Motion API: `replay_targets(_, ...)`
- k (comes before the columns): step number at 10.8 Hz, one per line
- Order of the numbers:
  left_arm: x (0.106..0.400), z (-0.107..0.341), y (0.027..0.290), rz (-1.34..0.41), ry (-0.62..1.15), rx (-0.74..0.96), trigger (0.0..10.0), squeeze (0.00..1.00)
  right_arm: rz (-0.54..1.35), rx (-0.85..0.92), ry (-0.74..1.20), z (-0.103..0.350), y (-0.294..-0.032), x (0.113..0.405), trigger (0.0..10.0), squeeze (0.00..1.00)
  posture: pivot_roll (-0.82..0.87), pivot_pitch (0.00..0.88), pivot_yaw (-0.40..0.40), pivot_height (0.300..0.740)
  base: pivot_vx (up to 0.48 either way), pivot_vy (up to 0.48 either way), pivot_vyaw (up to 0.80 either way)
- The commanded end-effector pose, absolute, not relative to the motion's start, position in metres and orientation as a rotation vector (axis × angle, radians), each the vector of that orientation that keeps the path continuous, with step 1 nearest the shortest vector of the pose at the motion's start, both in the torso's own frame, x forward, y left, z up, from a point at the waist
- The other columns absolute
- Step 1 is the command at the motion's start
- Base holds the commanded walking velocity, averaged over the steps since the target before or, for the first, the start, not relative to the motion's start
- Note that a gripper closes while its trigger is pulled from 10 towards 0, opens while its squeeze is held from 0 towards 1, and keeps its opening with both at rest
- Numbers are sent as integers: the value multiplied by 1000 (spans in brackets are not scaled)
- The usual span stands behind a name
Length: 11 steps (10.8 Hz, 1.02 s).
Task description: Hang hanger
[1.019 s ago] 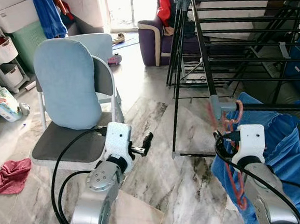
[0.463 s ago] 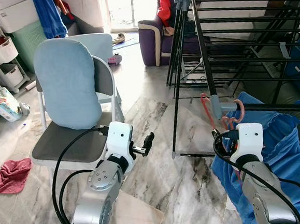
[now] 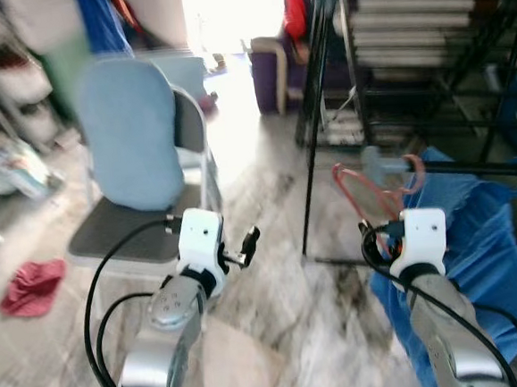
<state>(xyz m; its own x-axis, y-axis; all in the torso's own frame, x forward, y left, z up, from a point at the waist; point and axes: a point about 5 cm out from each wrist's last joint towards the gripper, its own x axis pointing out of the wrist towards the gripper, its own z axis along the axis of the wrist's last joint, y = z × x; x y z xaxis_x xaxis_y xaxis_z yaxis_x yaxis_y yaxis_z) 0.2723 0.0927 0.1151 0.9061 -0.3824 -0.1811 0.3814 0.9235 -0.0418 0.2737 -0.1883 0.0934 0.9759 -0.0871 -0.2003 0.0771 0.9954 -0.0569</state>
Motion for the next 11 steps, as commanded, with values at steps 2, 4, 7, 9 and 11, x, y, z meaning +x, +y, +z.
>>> replay_targets(2, 274, 116, 92, -397, 178, 7, 10000, 0, -83, -57, 201, 94, -190, 276, 10000, 1000, -64, 0, -31, 740, -292, 0, 0)
replay_targets(4, 275, 117, 105, -390, 178, 25, 10000, 0, -75, -40, 195, 101, -196, 284, 10000, 1000, -61, 0, -11, 740, -289, 0, 0)
replay_targets(7, 269, 105, 136, -395, 221, 85, 10000, 0, 126, -43, 191, 107, -181, 289, 10000, 0, -61, 0, 39, 740, -287, 0, 0)
replay_targets(9, 258, 92, 147, -296, 249, 27, 10000, 0, 187, -44, 140, 115, -162, 297, 10000, 0, -64, 0, 36, 740, -53, 0, 0)
replay_targets(11, 240, 85, 153, -341, 258, 93, 10000, 0, 239, -20, 103, 116, -149, 292, 10000, 0, -29, 0, -29, 740, -358, 0, 0)
